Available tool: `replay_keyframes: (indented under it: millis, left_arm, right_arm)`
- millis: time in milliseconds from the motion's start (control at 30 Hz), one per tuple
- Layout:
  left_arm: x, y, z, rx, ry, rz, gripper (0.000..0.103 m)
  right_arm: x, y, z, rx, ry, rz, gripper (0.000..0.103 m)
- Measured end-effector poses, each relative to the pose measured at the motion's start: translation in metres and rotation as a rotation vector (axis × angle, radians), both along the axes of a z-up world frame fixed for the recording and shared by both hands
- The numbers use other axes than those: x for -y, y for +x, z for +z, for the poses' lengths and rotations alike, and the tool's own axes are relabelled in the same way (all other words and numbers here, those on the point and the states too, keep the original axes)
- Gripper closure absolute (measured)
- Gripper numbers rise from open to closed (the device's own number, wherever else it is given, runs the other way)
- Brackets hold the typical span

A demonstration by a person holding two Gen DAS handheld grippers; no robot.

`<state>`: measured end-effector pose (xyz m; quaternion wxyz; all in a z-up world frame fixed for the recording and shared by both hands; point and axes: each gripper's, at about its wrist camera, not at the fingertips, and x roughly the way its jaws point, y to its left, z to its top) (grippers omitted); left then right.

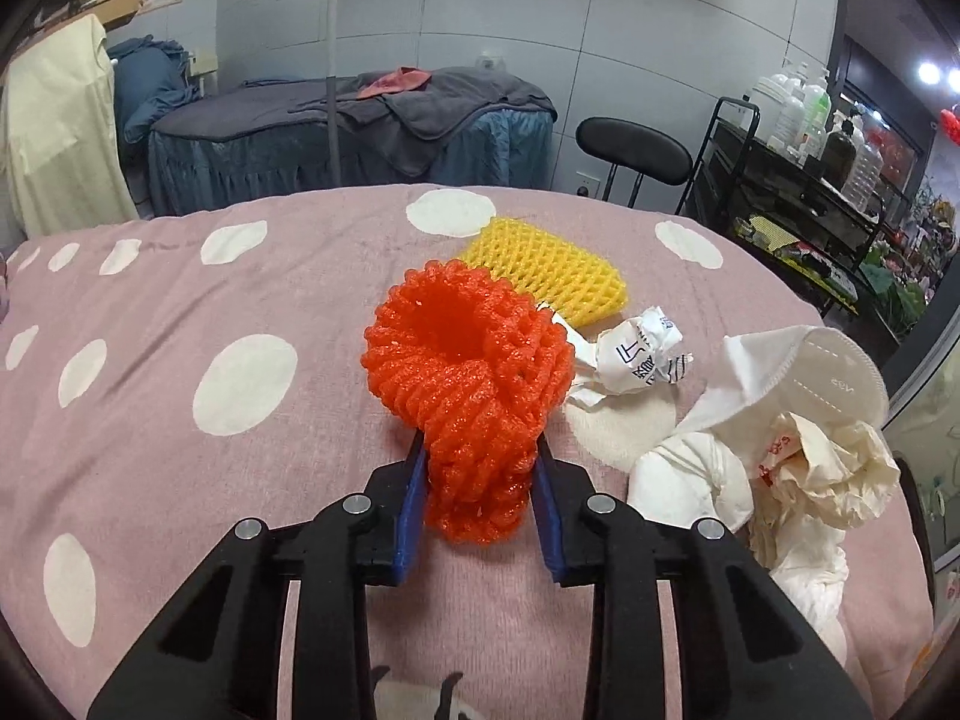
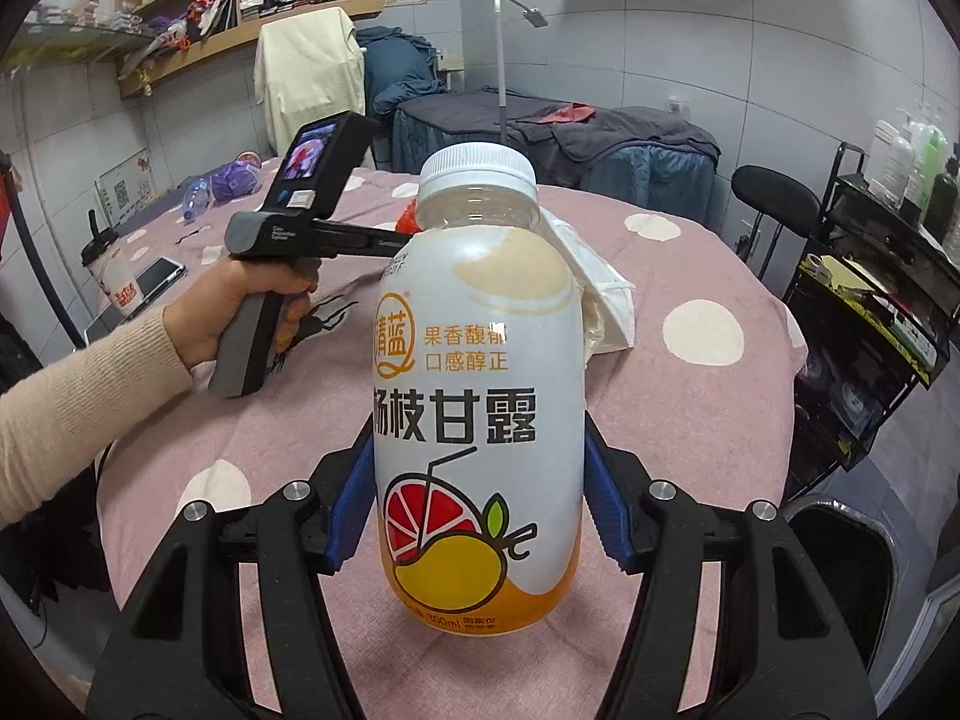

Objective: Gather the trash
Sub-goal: 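Carry the juice bottle over the bin with right tool while left tool holds the mesh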

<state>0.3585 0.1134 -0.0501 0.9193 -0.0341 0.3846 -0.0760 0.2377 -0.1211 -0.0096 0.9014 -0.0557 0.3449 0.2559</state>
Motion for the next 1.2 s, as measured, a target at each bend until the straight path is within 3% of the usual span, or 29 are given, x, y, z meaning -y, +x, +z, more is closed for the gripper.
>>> replay_keyframes:
  millis: [367,667,833,1000,1200]
  left_arm:
    - [0.002,-0.087,0.048,0.151,-0.017,0.023,0.073]
    - [0.038,-0.147,0.071,0.237,0.007,-0.051,0.073]
    - [0.068,-0.174,0.073,0.254,-0.021,-0.127,0.073]
    - [0.101,-0.196,0.069,0.273,0.002,-0.182,0.073]
    - [0.132,-0.212,0.065,0.257,-0.035,-0.259,0.073]
  right_arm:
    - [0.031,-0.025,0.000,0.024,0.075,-0.096,0.041]
    - [0.067,-0.051,-0.005,0.023,0.114,-0.184,0.041]
    - [0.093,-0.066,-0.008,0.016,0.127,-0.246,0.041]
    - [0.124,-0.074,-0.012,0.012,0.124,-0.333,0.041]
    - [0.175,-0.076,-0.031,-0.039,0.089,-0.504,0.041]
